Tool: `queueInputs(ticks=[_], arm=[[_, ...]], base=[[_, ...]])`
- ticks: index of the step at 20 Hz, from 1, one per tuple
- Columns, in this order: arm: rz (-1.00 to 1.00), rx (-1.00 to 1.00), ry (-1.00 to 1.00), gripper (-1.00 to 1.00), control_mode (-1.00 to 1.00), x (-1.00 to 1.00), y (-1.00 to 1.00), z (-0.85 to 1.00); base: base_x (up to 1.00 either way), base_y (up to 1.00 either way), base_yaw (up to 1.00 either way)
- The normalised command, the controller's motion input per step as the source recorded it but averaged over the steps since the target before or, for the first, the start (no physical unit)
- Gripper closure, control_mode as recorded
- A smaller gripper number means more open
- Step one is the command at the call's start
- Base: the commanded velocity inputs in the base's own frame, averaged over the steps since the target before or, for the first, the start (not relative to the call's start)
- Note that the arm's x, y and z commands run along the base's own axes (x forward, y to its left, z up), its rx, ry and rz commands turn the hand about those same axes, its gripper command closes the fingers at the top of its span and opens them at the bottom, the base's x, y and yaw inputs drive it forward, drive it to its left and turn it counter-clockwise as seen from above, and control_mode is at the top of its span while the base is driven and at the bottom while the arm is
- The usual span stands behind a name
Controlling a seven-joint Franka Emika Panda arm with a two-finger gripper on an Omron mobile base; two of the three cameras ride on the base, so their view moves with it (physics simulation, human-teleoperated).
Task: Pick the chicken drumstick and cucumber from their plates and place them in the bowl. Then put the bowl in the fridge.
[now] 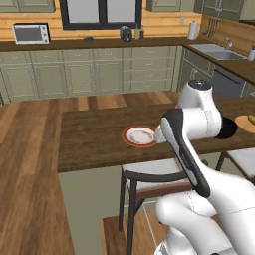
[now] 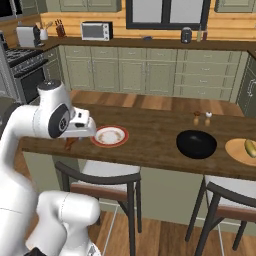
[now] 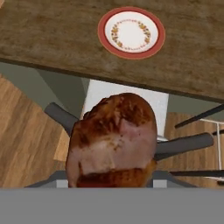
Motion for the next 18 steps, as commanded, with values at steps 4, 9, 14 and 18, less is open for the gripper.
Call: queueInputs(ticks=[4,9,14,18], arm=[[0.0,0.0,0.0,1.0,-1.0,-0.1,0.0,-0.11],[0.0,0.0,0.0,1.0,-1.0,0.0,0.0,0.0],[0.0,0.0,0.0,1.0,-1.0,0.0,0.0,0.0],[0.0,0.0,0.0,1.0,-1.0,0.0,-0.09,0.0]], base=[[0.0,0.0,0.0],[0.0,0.0,0.0],[0.0,0.0,0.0],[0.0,0.0,0.0]])
